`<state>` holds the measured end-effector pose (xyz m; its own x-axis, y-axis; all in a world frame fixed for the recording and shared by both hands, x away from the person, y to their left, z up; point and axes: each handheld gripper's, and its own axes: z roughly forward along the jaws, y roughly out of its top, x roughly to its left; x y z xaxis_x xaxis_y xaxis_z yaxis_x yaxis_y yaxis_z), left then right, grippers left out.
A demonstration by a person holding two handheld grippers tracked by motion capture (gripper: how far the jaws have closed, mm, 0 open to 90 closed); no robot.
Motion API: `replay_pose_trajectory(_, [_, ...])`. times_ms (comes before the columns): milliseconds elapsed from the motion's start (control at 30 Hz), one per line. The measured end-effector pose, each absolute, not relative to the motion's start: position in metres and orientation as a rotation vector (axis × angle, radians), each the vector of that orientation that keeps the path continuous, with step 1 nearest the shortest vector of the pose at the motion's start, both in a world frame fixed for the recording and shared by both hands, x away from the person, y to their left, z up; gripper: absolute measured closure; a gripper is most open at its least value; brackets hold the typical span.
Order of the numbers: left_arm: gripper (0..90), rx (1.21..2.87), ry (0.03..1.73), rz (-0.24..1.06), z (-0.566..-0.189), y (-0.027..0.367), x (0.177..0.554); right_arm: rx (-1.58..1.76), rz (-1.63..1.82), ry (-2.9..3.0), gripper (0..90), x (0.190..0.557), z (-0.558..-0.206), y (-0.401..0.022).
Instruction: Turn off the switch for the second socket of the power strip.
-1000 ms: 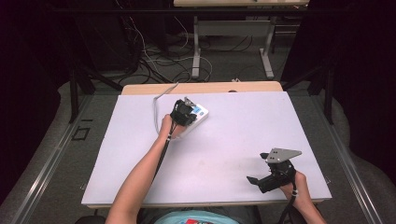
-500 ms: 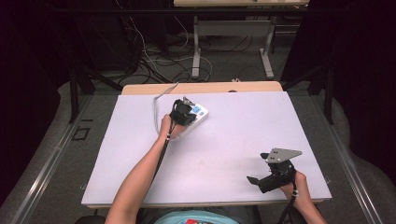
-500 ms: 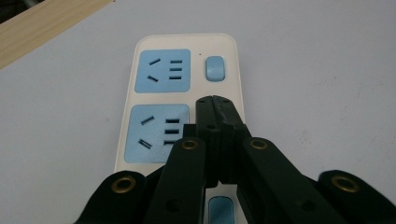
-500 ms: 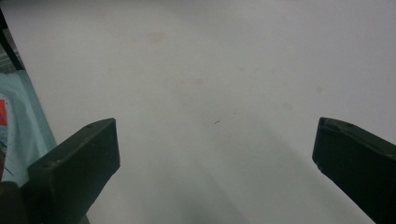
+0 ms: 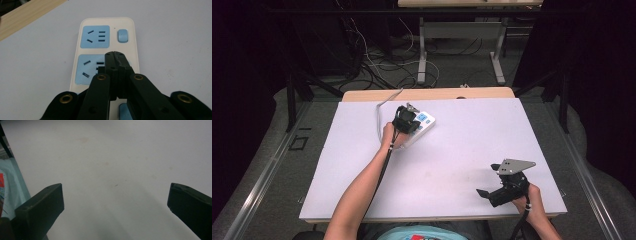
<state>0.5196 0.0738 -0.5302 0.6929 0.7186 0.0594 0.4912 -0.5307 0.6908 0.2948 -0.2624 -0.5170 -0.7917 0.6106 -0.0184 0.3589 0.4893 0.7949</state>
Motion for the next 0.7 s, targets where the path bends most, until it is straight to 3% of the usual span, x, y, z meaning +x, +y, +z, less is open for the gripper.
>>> replay_pose_trajectory(467, [89.2, 2.204, 0.879, 0.476, -0.511, 0.078, 0.506, 0.819, 1.189, 2.449, 0.1, 0.295, -0.517, -0.262])
replay_pose_trajectory(500, [81.5, 2.211, 0.875, 0.469, -0.51, 0.079, 0.505, 0.822, 1.193, 2.441, 0.1, 0.295, -0.517, -0.262])
replay_pose_trajectory(700, [78.1, 2.212, 0.86, 0.469, -0.504, 0.082, 0.497, 0.82, 1.194, 2.436, 0.1, 0.295, -0.517, -0.262])
